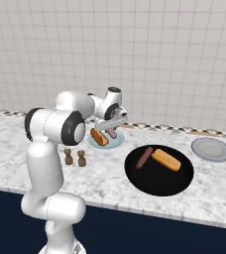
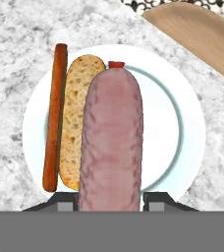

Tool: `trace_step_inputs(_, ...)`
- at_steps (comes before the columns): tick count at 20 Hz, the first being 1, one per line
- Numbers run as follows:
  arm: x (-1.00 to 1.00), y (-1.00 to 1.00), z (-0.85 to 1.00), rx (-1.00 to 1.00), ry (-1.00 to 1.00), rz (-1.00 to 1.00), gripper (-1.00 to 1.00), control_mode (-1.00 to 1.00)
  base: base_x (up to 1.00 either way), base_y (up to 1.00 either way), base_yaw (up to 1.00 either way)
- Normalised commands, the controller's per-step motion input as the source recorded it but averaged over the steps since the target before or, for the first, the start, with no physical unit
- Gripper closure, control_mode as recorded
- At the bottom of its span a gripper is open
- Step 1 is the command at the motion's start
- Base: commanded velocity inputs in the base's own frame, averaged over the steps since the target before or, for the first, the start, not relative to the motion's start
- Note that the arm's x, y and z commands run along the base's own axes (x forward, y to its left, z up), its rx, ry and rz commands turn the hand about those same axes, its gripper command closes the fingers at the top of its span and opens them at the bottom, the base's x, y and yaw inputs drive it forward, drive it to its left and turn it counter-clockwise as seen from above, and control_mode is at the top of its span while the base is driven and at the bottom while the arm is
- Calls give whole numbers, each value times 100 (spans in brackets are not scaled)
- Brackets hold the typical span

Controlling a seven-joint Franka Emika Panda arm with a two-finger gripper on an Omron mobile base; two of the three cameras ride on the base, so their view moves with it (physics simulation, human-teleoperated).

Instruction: Place one bun and one sausage from the bowl on each plate.

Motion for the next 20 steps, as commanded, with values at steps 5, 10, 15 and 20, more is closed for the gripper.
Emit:
trace_step_inputs(5, 20, 11, -25, 0, 0, 10, 100, -100, 0, 0, 0)
trace_step_inputs(10, 9, 19, -19, 0, 0, 7, -100, -100, 0, 0, 0)
trace_step_inputs(15, 3, 2, 0, 0, 0, 2, -100, -100, 0, 0, 0)
trace_step_inputs(20, -3, 0, 12, 0, 0, 0, -100, -100, 0, 0, 0)
